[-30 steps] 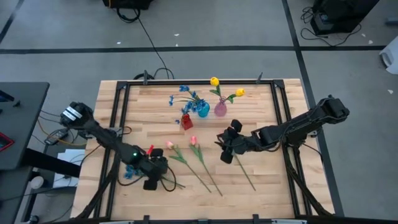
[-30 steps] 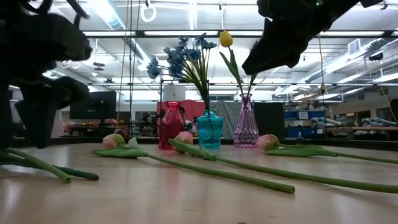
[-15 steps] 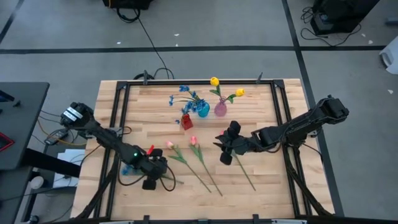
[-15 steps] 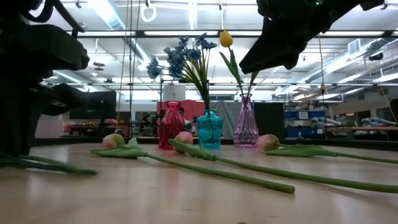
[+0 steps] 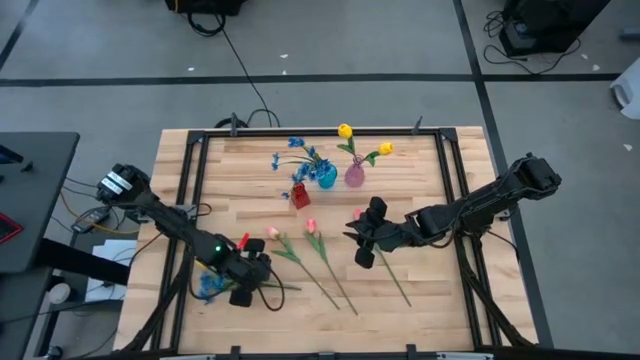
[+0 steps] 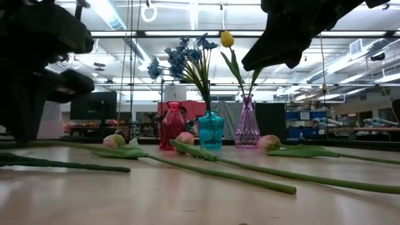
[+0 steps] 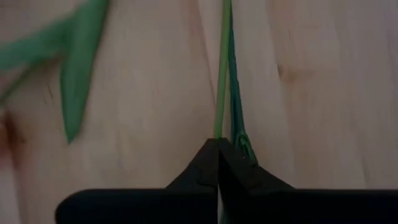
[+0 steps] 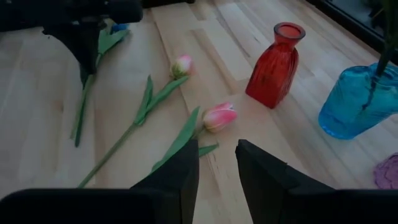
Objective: Sort flowers into vase by color
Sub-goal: Put the yellow flower into the purple vase
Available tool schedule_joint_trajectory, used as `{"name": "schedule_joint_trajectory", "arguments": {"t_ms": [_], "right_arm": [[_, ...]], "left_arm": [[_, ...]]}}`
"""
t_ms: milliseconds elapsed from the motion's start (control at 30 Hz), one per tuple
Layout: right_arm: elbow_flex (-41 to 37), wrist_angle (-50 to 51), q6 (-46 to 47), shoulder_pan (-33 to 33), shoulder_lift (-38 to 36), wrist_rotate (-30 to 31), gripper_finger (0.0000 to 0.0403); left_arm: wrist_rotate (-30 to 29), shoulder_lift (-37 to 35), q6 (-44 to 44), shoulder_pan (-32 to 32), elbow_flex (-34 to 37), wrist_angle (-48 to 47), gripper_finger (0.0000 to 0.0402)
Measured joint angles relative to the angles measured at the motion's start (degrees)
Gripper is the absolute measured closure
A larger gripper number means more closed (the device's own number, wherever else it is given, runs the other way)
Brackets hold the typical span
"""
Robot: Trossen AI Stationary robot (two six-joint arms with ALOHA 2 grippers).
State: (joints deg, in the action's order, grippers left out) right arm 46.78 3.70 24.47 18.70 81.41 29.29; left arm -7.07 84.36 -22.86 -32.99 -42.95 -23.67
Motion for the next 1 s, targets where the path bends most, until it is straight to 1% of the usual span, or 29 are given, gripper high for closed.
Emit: {"name": "schedule_joint_trajectory", "arguments": {"t_ms": [200, 367, 467, 533, 700, 733, 867, 933, 1000], "right_arm": [[0.0, 0.02, 0.0, 0.0, 0.0, 0.16, 0.0282], [0.0, -0.32, 0.04, -0.02, 0.02, -3.32, 0.0282], [0.02, -1.33, -0.04, 0.05, 0.02, -5.13, 0.0282], [0.01, -1.06, -0.13, 0.41, 0.02, -5.25, 0.0281], [0.02, 2.61, -0.35, 1.54, -0.81, -4.91, 0.0277], [0.02, 4.14, 0.12, 1.98, -1.72, -4.48, 0.0277], [0.05, 9.53, 1.74, 5.0, -6.03, 1.65, 0.0277], [0.02, 11.05, 2.33, 6.41, -7.9, 3.74, 0.0277], [0.04, 11.92, 2.51, 7.56, -9.42, 4.45, 0.0277]], "left_arm": [[-4.59, 0.0, 3.02, 1.59, -2.15, 0.83, 0.0399], [-6.28, 0.44, 6.88, 6.04, -2.15, 8.76, 0.04], [-6.38, 0.97, 10.46, 8.92, -2.15, 14.53, 0.04], [-6.34, 1.32, 12.47, 10.67, -2.15, 17.77, 0.04], [-3.53, 3.71, 15.14, 15.04, -2.15, 25.84, 0.0401], [-3.28, 4.36, 15.16, 15.74, -2.15, 28.22, 0.0401], [-0.9, 6.27, 16.26, 18.38, -3.14, 33.98, 0.0401], [-0.1, 7.35, 16.77, 19.66, -4.82, 33.88, 0.0401], [0.31, 9.24, 17.66, 20.76, -7.37, 33.6, 0.0401]]}}
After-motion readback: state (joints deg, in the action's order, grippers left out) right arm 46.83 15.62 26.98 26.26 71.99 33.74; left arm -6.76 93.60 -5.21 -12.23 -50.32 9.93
